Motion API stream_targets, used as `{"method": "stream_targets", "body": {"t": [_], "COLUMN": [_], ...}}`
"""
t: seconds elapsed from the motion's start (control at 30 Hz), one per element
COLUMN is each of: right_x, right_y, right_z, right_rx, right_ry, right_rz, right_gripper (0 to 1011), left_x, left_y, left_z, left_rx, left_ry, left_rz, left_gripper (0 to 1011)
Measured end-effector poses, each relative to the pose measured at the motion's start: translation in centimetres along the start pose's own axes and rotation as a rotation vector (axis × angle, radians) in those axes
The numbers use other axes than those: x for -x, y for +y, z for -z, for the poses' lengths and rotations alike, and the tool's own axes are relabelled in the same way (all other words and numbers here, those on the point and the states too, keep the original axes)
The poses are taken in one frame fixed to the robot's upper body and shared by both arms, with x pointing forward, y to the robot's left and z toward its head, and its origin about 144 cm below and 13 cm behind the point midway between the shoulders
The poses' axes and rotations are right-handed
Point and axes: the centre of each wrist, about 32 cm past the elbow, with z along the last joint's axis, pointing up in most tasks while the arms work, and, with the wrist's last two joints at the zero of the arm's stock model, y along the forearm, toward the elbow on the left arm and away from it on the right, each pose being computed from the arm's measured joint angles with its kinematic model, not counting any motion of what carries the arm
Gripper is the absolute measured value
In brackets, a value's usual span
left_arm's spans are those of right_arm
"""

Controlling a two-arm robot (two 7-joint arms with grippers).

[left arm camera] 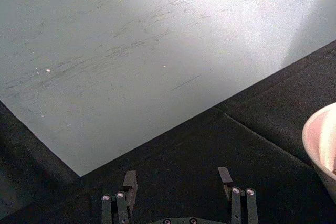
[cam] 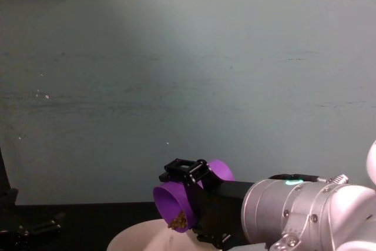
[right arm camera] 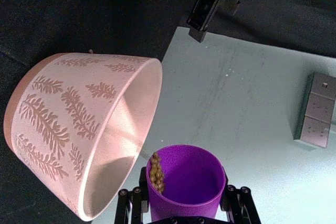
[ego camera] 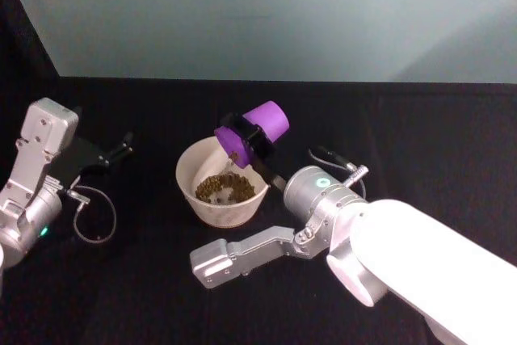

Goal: Pick up the cup and pour the mung beans from the cup into the bowl.

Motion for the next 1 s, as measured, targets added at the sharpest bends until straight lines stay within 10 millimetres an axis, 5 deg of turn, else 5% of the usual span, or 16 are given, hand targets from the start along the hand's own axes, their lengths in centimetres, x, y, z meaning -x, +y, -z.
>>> {"method": "stream_targets", "body": {"t": [1.0], "right_x": [-0.16], "right_y": [-0.28], "right_z": [-0.95], "right_rx": [0.016], "right_ry": [-0.195], "right_rz": [0.012], "right_gripper": [731], "left_x": [0.0], "left_y": [0.0], "left_z": [0.0], "left_rx": [0.0], "left_ry": [0.0], "left_rz": [0.0], "left_gripper": [1000]}}
